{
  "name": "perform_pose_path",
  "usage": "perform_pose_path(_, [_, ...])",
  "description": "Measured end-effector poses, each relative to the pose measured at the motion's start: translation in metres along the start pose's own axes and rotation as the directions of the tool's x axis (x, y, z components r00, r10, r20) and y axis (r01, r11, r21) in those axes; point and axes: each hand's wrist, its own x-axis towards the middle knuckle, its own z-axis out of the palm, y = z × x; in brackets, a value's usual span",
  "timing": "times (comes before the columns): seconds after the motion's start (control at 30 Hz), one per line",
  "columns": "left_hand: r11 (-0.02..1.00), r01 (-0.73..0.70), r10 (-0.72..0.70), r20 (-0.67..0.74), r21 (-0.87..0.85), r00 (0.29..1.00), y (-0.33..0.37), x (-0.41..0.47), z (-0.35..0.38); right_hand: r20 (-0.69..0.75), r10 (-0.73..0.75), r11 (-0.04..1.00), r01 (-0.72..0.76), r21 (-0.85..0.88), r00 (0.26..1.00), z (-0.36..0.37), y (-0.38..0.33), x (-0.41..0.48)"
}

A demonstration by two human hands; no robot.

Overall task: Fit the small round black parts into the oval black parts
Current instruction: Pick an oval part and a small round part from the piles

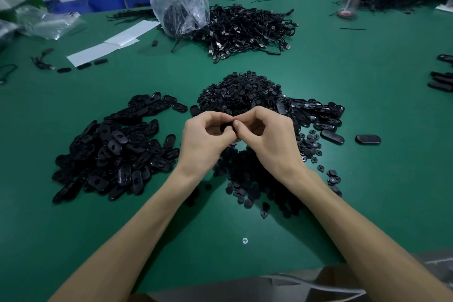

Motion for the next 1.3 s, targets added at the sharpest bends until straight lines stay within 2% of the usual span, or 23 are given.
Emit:
perform_pose_path(0.5, [0.976, 0.067, -0.048, 0.096, -0.207, 0.994, 0.008, 0.002, -0.010, -0.022, 0.040, 0.999, -0.040, 0.032, 0.999, -0.003, 0.004, 0.002])
perform_pose_path(0.63, [0.987, 0.016, 0.001, 0.107, -0.162, 0.994, 0.006, 0.003, -0.012, -0.002, 0.046, 0.998, -0.045, 0.052, 0.999, -0.004, 0.002, 0.002])
perform_pose_path(0.73, [0.995, -0.093, 0.090, 0.083, 0.037, 0.992, 0.005, 0.005, -0.015, -0.026, 0.032, 0.999, -0.032, 0.003, 0.999, -0.008, 0.003, 0.005])
perform_pose_path(0.8, [0.930, -0.148, 0.169, -0.034, 0.337, 0.985, 0.004, 0.009, -0.022, -0.115, 0.018, 0.996, -0.028, -0.089, 0.993, -0.016, 0.006, 0.010])
perform_pose_path(0.83, [0.847, -0.134, 0.216, -0.102, 0.514, 0.971, 0.003, 0.012, -0.029, -0.175, 0.003, 0.987, -0.031, -0.156, 0.985, -0.021, 0.008, 0.013])
perform_pose_path(0.9, [0.614, -0.004, 0.246, -0.186, 0.790, 0.951, -0.002, 0.019, -0.047, -0.285, -0.010, 0.955, -0.075, -0.288, 0.959, -0.031, 0.015, 0.018])
perform_pose_path(0.97, [0.394, 0.168, 0.141, -0.240, 0.904, 0.960, -0.008, 0.024, -0.065, -0.339, 0.033, 0.907, -0.170, -0.385, 0.940, -0.041, 0.025, 0.020])
perform_pose_path(1.03, [0.277, 0.270, 0.023, -0.287, 0.922, 0.958, -0.012, 0.026, -0.075, -0.367, 0.090, 0.846, -0.265, -0.462, 0.926, -0.049, 0.033, 0.021])
perform_pose_path(1.13, [0.238, 0.279, -0.012, -0.284, 0.930, 0.959, -0.016, 0.029, -0.083, -0.393, 0.112, 0.765, -0.331, -0.552, 0.913, -0.058, 0.040, 0.020])
perform_pose_path(1.3, [0.326, 0.272, 0.011, -0.292, 0.905, 0.956, -0.020, 0.035, -0.089, -0.355, 0.207, 0.654, -0.399, -0.643, 0.912, -0.060, 0.043, 0.020])
